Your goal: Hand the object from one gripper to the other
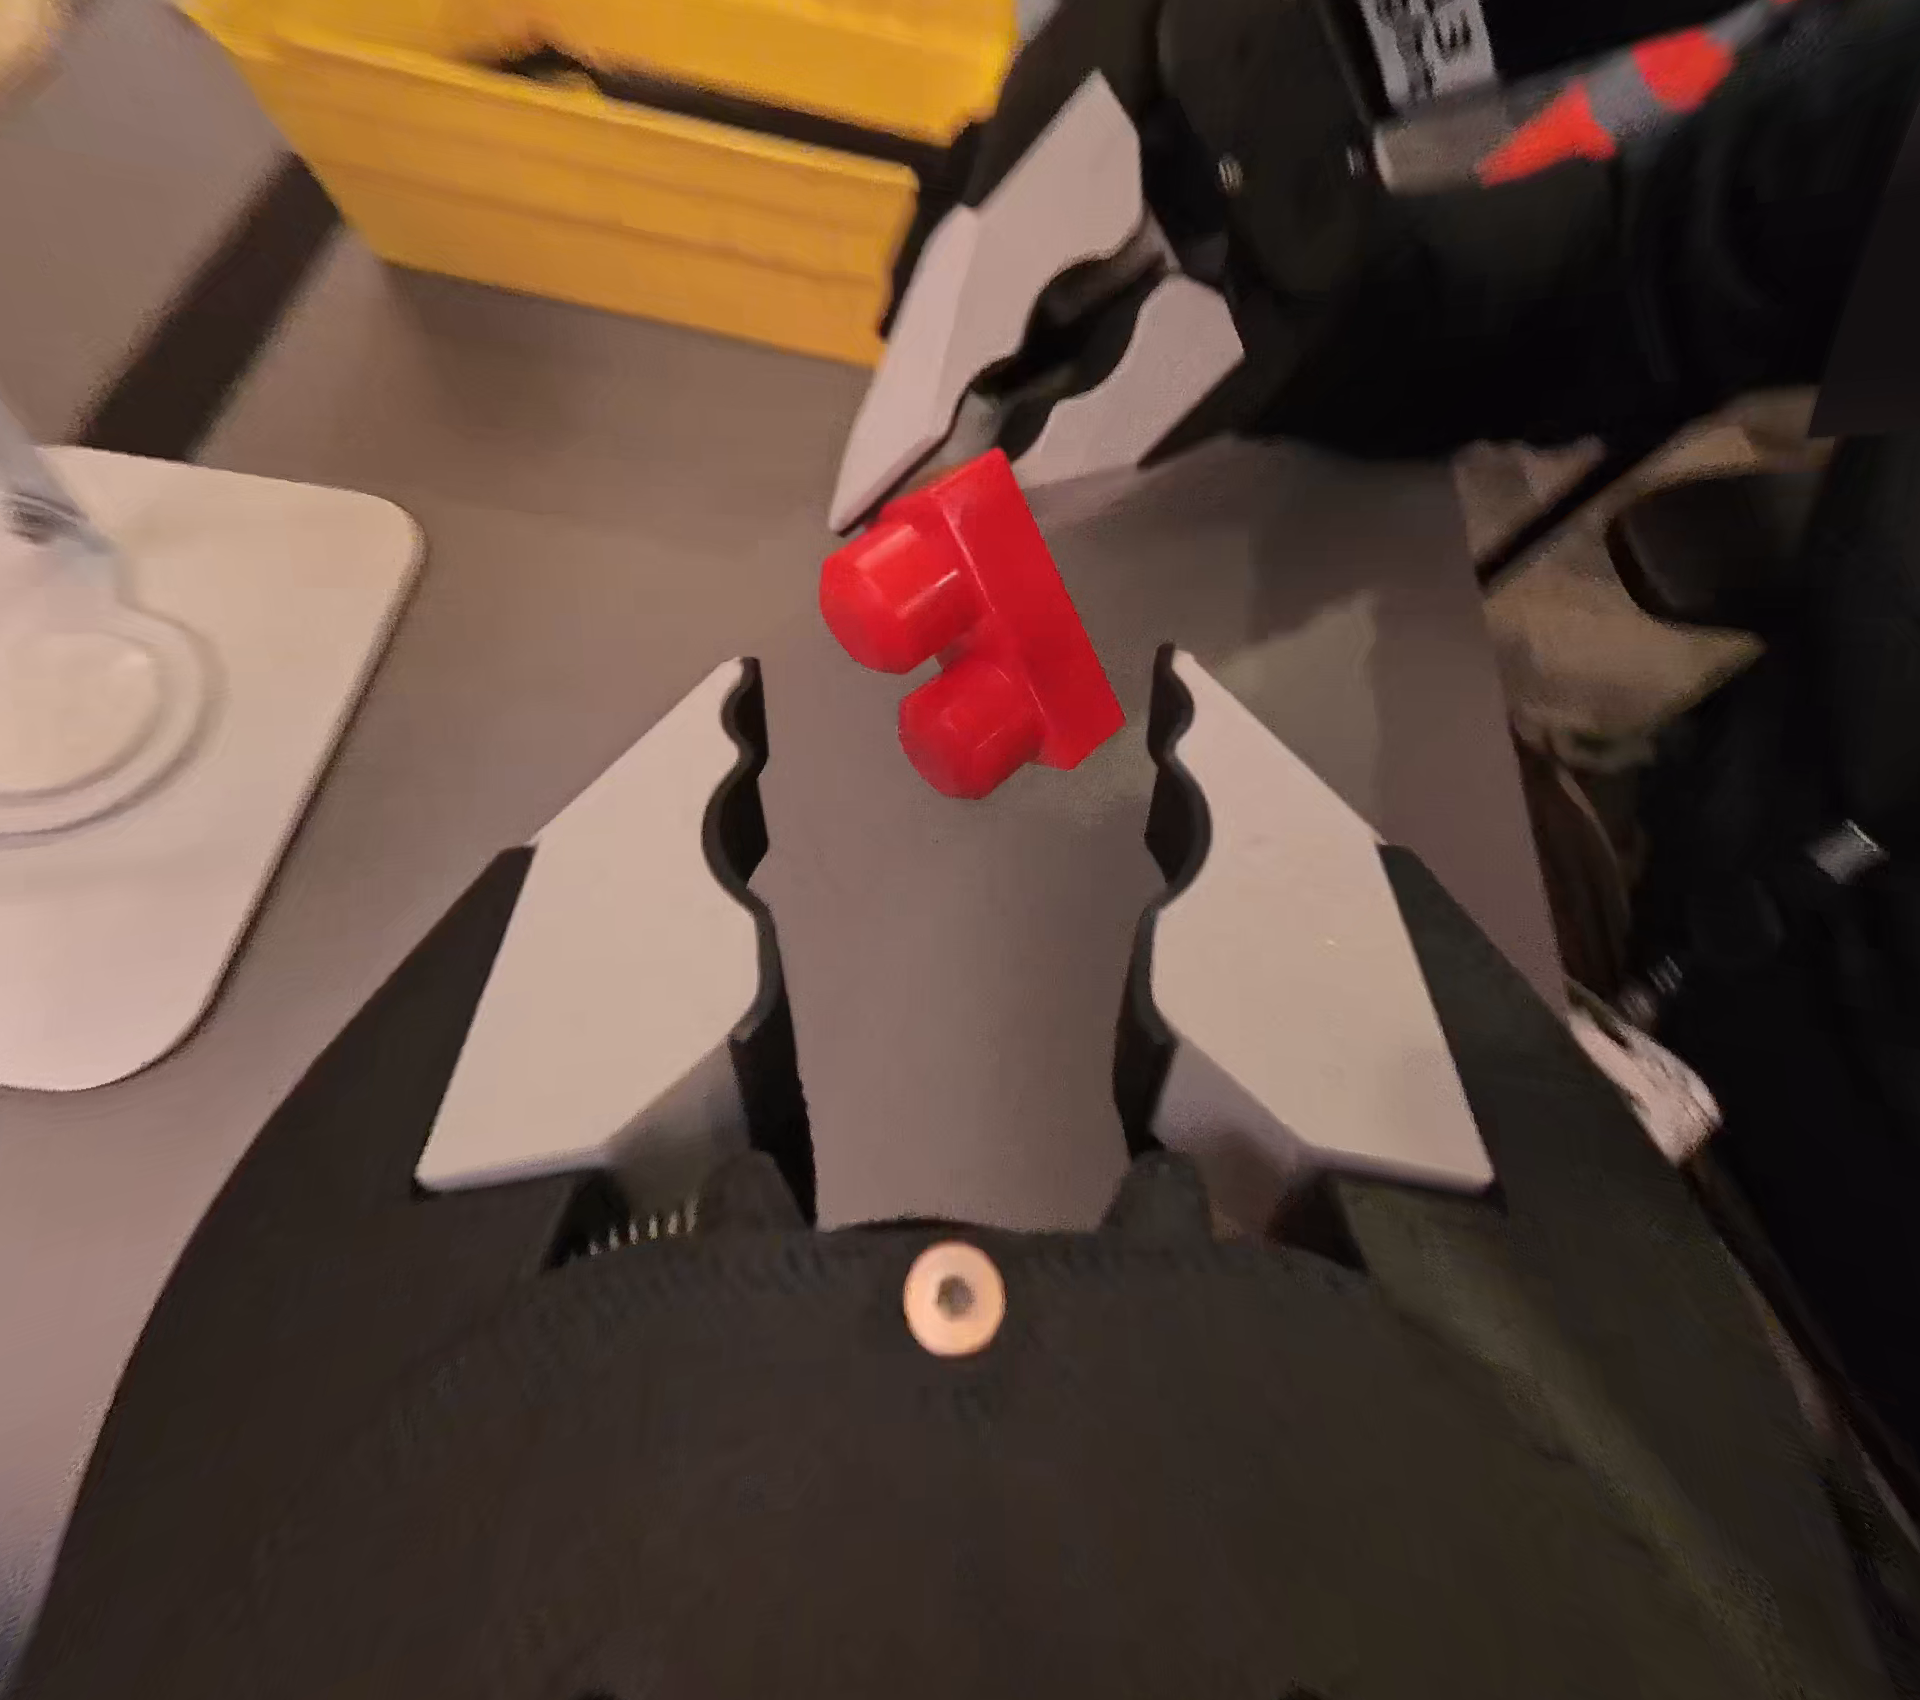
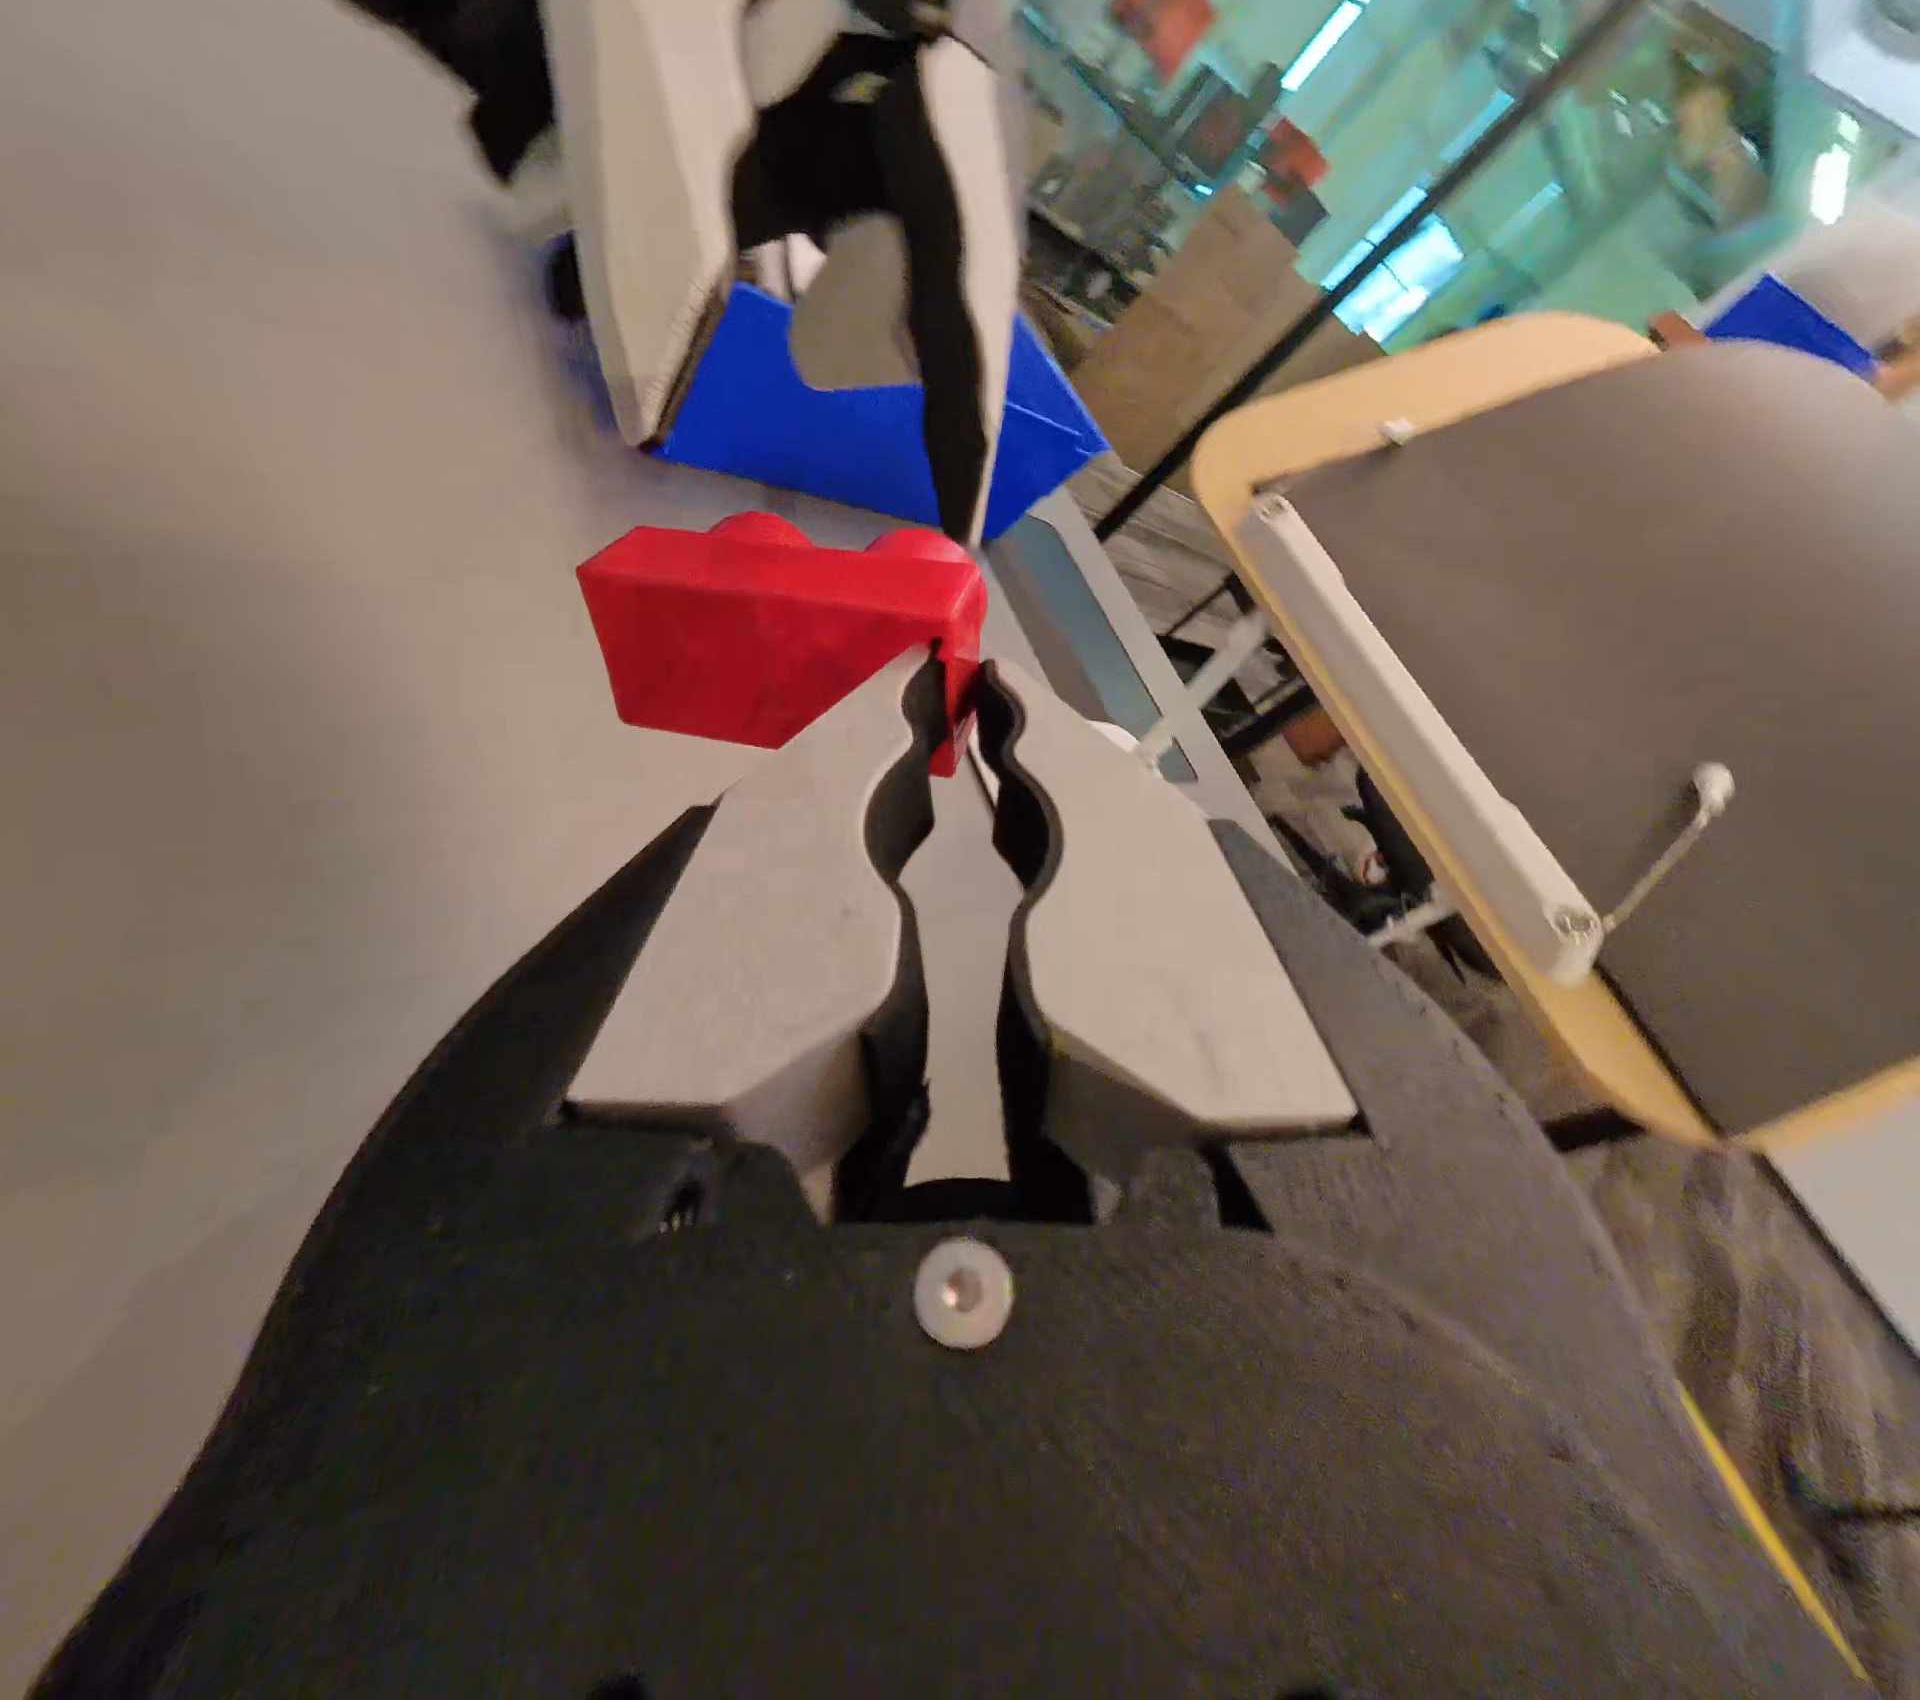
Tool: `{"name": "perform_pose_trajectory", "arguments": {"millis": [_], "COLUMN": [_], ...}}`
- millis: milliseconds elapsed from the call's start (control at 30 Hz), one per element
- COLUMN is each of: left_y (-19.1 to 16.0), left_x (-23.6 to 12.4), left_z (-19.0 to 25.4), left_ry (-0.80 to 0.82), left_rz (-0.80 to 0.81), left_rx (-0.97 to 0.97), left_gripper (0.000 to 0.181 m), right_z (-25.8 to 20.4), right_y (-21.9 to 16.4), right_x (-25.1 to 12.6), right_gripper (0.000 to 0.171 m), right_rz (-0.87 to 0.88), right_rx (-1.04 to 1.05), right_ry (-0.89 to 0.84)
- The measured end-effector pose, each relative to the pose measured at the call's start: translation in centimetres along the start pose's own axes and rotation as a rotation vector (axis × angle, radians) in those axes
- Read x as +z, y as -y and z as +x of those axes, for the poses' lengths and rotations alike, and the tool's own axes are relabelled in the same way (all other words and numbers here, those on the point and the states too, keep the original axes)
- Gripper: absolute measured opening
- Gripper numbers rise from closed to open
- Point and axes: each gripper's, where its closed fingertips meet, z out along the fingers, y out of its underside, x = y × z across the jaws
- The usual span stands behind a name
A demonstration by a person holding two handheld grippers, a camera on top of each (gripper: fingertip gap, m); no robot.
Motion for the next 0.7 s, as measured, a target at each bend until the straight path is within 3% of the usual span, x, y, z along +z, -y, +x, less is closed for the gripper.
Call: {"name": "perform_pose_trajectory", "arguments": {"millis": [133,333,433,500,700], "left_y": [1.4,1.7,1.1,1.3,1.2], "left_x": [-0.2,1.1,2.0,2.0,1.8], "left_z": [-1.7,-3.1,-3.5,-3.4,-3.4], "left_ry": [0.242,0.521,0.553,0.553,0.557], "left_rz": [0.177,0.218,0.181,0.204,0.194], "left_rx": [0.030,0.088,0.083,0.089,0.115], "left_gripper": [0.071,0.068,0.062,0.043,0.041], "right_z": [2.8,3.4,3.6,3.6,3.3], "right_y": [-1.1,-0.9,-0.6,-0.5,-0.4], "right_x": [-0.3,-0.2,-0.2,-0.3,-0.2], "right_gripper": [0.003,0.003,0.003,0.002,0.004], "right_rz": [-0.003,-0.021,-0.008,0.002,0.017], "right_rx": [0.178,0.188,0.213,0.220,0.231], "right_ry": [-0.170,-0.278,-0.300,-0.307,-0.280]}}
